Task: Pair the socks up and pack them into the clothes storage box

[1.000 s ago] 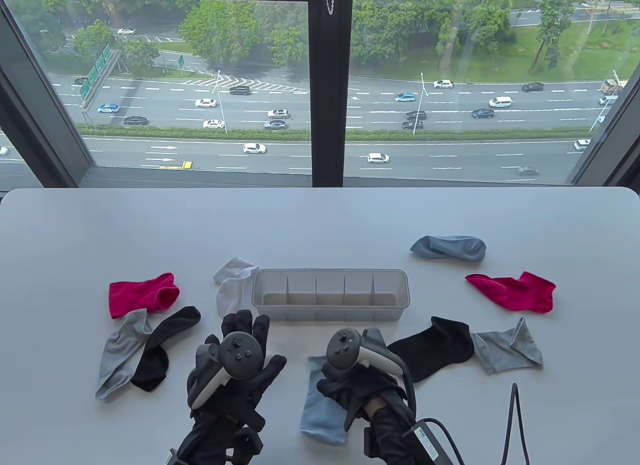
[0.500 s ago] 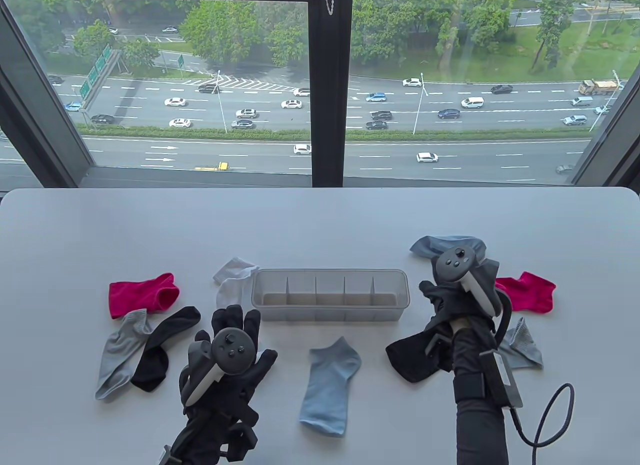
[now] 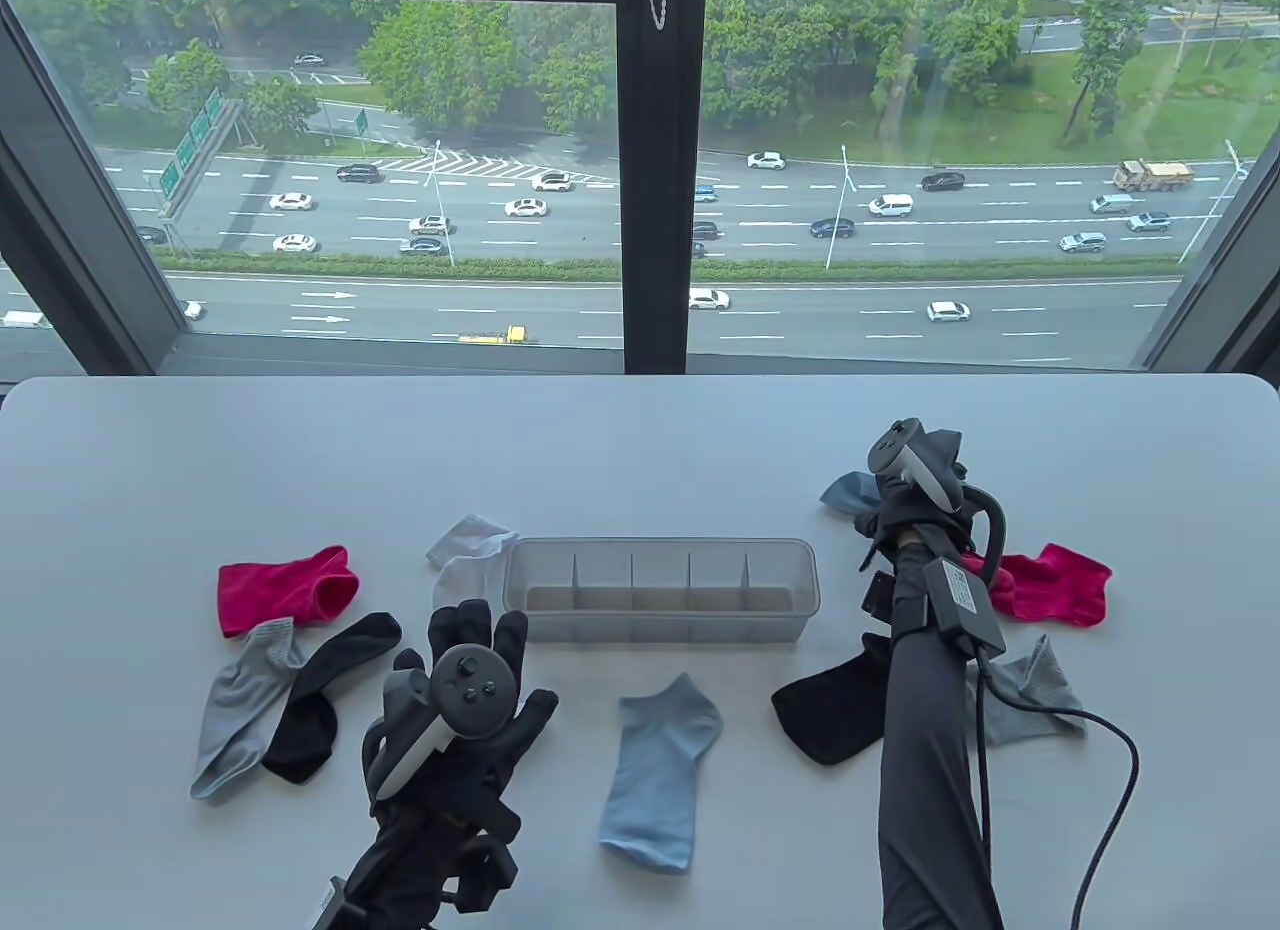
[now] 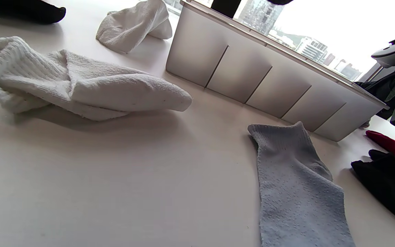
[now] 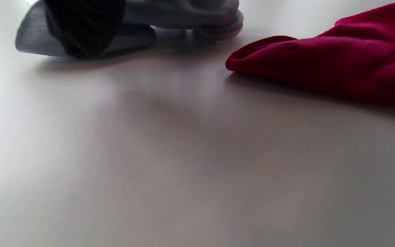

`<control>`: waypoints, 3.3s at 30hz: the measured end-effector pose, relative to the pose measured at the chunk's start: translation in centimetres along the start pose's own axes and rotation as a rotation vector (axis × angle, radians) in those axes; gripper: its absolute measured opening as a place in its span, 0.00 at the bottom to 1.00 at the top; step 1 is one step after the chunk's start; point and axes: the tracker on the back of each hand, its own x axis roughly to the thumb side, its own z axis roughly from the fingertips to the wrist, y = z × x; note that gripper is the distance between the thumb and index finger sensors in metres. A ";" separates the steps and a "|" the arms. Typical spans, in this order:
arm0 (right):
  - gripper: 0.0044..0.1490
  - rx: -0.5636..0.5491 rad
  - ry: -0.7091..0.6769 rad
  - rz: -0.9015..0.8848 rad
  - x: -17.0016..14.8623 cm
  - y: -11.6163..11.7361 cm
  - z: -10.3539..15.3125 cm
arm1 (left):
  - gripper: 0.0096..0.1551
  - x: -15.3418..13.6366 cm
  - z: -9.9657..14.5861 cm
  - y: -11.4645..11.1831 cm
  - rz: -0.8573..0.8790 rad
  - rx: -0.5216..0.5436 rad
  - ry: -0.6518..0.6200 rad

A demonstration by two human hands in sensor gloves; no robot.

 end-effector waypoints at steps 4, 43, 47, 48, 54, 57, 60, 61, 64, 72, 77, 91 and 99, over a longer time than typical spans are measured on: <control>0.29 -0.189 -0.064 0.014 0.7 0.5 -0.2 | 0.42 0.0 -0.3 -0.1 0.005 -0.011 -0.003; 0.30 -0.168 -1.055 -0.678 2.4 10.6 29.0 | 0.24 3.3 1.7 -1.1 0.854 0.165 -0.368; 0.28 -0.253 -0.997 -0.658 1.7 10.1 28.6 | 0.24 2.3 1.5 -0.5 0.680 0.200 -0.285; 0.28 -0.249 -0.993 -0.652 1.7 10.1 28.5 | 0.23 2.1 1.4 -0.4 0.634 0.197 -0.261; 0.26 -0.232 -0.966 -0.675 1.6 9.9 28.1 | 0.24 1.0 1.3 -0.5 0.540 0.209 -0.119; 0.25 -0.304 -1.009 -0.511 2.1 10.0 28.8 | 0.46 2.5 1.4 -0.7 0.372 0.071 -0.261; 0.25 -0.338 -1.084 -0.401 3.5 10.4 30.1 | 0.57 4.8 1.5 -1.5 0.332 -0.079 -0.481; 0.25 -0.317 -1.113 -0.439 4.0 10.4 30.6 | 0.58 5.3 1.3 -1.9 0.273 -0.116 -0.464; 0.26 -0.291 -1.122 -0.437 4.7 10.7 31.1 | 0.48 5.2 1.1 -2.1 0.247 -0.013 -0.390; 0.30 -0.243 -1.083 -0.408 4.0 9.9 29.8 | 0.20 4.2 1.5 -1.4 0.271 0.119 -0.284; 0.26 -0.222 -1.018 -0.446 2.5 9.3 28.7 | 0.21 3.5 1.8 -0.9 0.310 0.211 -0.247; 0.36 -0.148 -1.131 -0.699 3.5 10.6 29.8 | 0.21 3.9 1.8 -1.2 0.544 0.152 -0.388; 0.29 -0.163 -1.098 -0.809 2.3 9.9 29.0 | 0.21 3.1 1.4 -1.0 0.563 0.142 -0.347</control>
